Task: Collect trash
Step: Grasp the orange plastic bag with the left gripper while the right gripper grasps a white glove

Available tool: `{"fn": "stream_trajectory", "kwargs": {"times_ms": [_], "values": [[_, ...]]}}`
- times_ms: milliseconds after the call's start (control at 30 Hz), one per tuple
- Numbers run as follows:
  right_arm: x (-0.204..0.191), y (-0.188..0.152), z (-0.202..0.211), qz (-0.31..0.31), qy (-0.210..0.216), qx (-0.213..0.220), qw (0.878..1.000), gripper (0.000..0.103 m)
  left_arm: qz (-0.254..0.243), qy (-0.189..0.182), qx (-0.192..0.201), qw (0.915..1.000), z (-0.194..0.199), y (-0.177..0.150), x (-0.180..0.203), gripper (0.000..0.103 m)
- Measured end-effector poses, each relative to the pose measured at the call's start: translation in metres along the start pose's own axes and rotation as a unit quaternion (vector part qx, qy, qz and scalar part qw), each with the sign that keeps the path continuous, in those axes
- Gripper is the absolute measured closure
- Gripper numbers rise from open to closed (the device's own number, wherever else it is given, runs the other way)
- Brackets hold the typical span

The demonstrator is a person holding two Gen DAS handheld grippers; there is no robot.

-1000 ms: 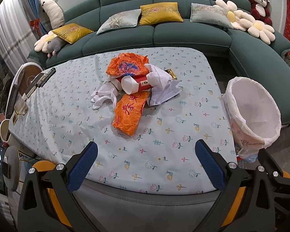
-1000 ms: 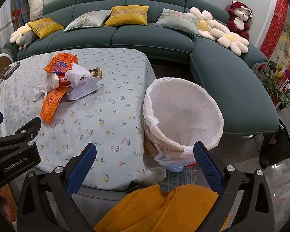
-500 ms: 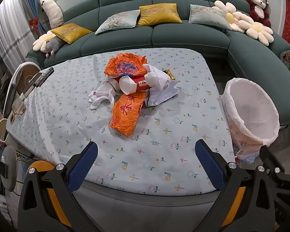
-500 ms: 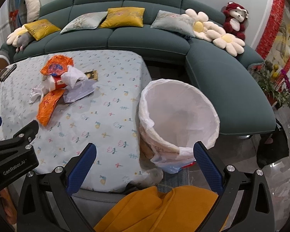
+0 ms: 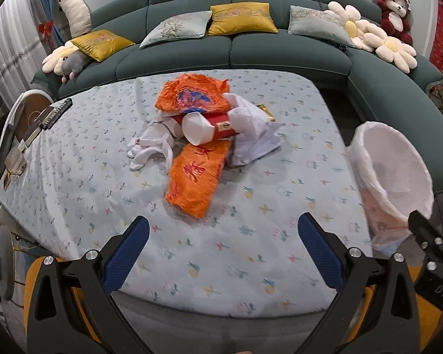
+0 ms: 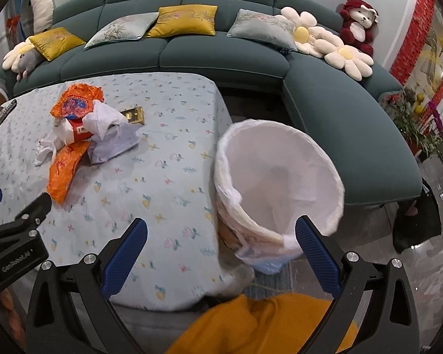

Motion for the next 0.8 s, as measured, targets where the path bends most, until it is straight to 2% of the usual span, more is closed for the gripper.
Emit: {"fn": "stream_trajectory", "kwargs": {"times_ms": [333,500,667,733,767,800], "values": [[-0.059,0.053,-0.03,0.021,0.019,0.002,1.0,0.007,0.034,-0.005,-0.036,0.9988,-0.071,0.019,-0.055,0.007],[-0.092,0.072,-0.047,0.033,0.03,-0.005,0.999,0.007,0.063,-0.019,-0.062,0.9959,-0.107,0.025,-0.076,0.008],[-0.132,0.09,-0.059,0.044,0.058,-0.013,0.997,0.012,0.085,-0.056,-0.078,0.9917,-0.122,0.025,-0.084,0.033],[-0.147,0.096,-0.06,0.049,0.07,-0.012,0.996,0.016,0.09,-0.076,-0.084,0.9895,-0.121,0.024,-0.085,0.05],[-0.156,0.1,-0.059,0.053,0.077,-0.009,0.996,0.017,0.092,-0.083,-0.084,0.9887,-0.12,0.023,-0.086,0.054],[-0.163,0.103,-0.059,0.057,0.083,-0.007,0.995,0.018,0.095,-0.088,-0.084,0.9879,-0.118,0.023,-0.087,0.063]]}}
Point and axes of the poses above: each gripper's, at about its wrist camera, not at the fingertips, and z roughly against the way its jaws point, x to its right, y to its top, the point moved 9 cm from there along -z, roughly the way its jaws point, and after that the axes turned 14 degrees about -y, right-handed, at the moved point
